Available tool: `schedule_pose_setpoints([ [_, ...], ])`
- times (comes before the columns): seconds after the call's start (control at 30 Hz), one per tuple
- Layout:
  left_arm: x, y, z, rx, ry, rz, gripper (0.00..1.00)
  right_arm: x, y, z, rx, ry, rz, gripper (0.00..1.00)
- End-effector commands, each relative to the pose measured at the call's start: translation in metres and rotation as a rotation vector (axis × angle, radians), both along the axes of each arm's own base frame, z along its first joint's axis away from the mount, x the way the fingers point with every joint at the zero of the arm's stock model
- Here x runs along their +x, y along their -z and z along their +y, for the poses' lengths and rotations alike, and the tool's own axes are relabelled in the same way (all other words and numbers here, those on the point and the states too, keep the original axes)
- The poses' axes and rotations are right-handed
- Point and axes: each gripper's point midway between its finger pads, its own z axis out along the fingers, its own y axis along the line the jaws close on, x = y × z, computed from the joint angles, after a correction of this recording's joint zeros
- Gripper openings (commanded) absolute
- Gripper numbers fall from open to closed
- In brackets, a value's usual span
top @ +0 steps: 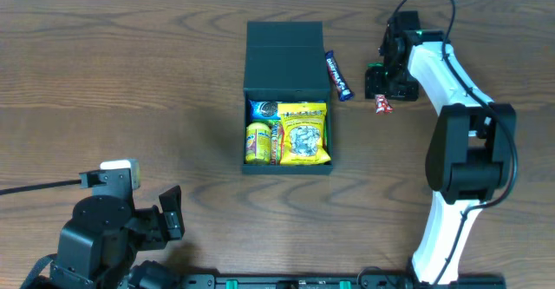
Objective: Pack container
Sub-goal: 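Move the right gripper to the green Milo KitKat bar and grasp it, then carry the KitKat bar into the box and release it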
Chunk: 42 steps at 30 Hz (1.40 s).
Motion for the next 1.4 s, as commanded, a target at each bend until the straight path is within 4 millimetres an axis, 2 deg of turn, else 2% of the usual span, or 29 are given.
schedule_pose_setpoints([
  [0.0, -0.001, 0.000, 0.000, -0.009, -0.007, -0.001, 0.95, -0.003, 0.010, 0.000, 0.012, -0.034, 0.022, 0.67],
  [0.23, -0.001, 0.000, 0.000, -0.010, -0.007, -0.001, 0.96, -0.003, 0.014, 0.004, 0.035, -0.061, 0.017, 0.65],
  [0.47, 0.000, 0.000, 0.000, -0.010, -0.007, -0.001, 0.95, -0.008, 0.022, 0.004, 0.034, -0.060, 0.027, 0.52],
  [0.63, -0.001, 0.000, 0.000, -0.010, -0.007, -0.001, 0.95, -0.008, 0.022, 0.004, 0.033, -0.060, 0.027, 0.33],
  [0.97, -0.001, 0.000, 0.000, -0.009, -0.007, 0.000, 0.95, -0.012, 0.019, 0.004, 0.034, -0.056, 0.050, 0.22],
  [1.1, -0.001, 0.000, 0.000, -0.009, -0.007, 0.000, 0.95, -0.010, 0.003, 0.004, 0.033, -0.060, 0.058, 0.17],
  [1.2, -0.001, 0.000, 0.000, -0.008, -0.007, 0.002, 0.96, -0.004, -0.016, 0.004, 0.033, -0.061, 0.046, 0.15],
  [1.37, -0.002, 0.001, 0.001, -0.006, -0.007, 0.007, 0.95, 0.008, -0.067, 0.010, 0.035, -0.090, -0.014, 0.11],
])
